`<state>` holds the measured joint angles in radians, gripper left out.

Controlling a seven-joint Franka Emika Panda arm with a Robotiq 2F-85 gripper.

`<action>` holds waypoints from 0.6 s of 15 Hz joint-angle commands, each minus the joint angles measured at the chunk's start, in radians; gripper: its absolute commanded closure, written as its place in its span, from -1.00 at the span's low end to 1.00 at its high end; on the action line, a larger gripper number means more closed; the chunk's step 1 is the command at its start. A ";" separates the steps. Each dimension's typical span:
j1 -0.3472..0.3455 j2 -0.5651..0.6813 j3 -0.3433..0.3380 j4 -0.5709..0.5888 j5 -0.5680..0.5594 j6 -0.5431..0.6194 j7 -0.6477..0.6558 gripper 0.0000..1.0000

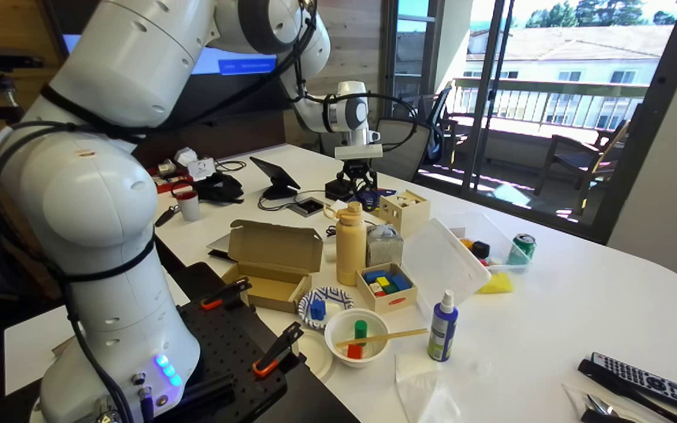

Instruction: Remove the black cable from the box and put it on the table

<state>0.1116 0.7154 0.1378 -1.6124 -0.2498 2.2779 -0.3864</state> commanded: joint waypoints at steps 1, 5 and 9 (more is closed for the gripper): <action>-0.023 0.072 0.030 0.071 0.042 -0.012 -0.077 1.00; -0.023 0.140 0.035 0.127 0.041 0.000 -0.108 1.00; -0.027 0.207 0.045 0.185 0.046 0.000 -0.135 1.00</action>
<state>0.1004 0.8700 0.1635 -1.4906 -0.2272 2.2786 -0.4704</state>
